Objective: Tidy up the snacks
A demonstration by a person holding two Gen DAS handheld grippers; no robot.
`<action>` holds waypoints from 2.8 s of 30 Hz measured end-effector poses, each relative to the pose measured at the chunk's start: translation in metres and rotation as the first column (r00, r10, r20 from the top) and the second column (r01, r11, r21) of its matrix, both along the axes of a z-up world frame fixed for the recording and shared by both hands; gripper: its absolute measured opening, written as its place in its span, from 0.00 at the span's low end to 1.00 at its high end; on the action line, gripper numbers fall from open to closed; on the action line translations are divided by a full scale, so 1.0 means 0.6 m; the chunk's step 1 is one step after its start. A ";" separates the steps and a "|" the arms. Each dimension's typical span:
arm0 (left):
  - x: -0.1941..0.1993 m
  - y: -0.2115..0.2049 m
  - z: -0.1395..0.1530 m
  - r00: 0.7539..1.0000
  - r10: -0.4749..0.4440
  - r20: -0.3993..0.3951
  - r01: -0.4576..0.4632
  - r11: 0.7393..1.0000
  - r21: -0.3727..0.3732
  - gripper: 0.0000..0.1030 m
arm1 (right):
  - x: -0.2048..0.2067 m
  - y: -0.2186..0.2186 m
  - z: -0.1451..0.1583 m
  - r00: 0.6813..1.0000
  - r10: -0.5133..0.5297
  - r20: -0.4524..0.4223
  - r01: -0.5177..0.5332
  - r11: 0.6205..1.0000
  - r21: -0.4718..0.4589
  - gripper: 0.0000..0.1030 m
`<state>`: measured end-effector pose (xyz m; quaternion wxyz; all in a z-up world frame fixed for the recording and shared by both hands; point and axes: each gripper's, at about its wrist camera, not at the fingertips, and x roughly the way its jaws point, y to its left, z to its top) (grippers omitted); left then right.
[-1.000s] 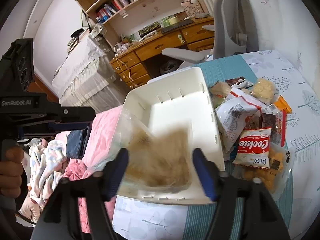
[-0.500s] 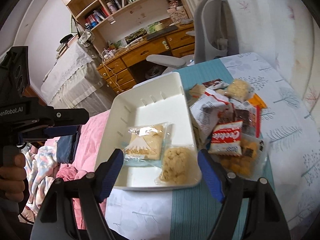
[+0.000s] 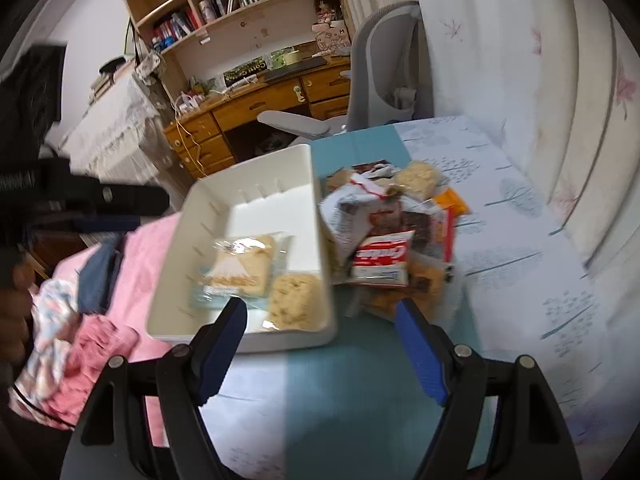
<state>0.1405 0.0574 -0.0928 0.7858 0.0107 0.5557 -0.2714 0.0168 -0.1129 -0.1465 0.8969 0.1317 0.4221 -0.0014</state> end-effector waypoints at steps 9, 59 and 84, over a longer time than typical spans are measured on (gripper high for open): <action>0.001 -0.076 -0.006 0.997 -0.056 -0.046 0.059 0.996 0.061 0.74 | -0.013 -0.042 -0.016 0.999 0.046 0.000 -0.046 0.991 -0.123 0.75; 0.153 -0.377 -0.336 0.854 0.247 -0.459 0.051 0.836 0.546 0.58 | 0.126 -0.145 -0.198 0.738 0.669 -0.087 -0.666 0.702 -0.254 0.75; 0.176 -0.274 -0.350 0.822 0.322 -0.469 -0.085 0.885 0.457 0.21 | 0.166 -0.143 -0.206 0.731 0.666 -0.150 -0.681 0.723 -0.112 0.55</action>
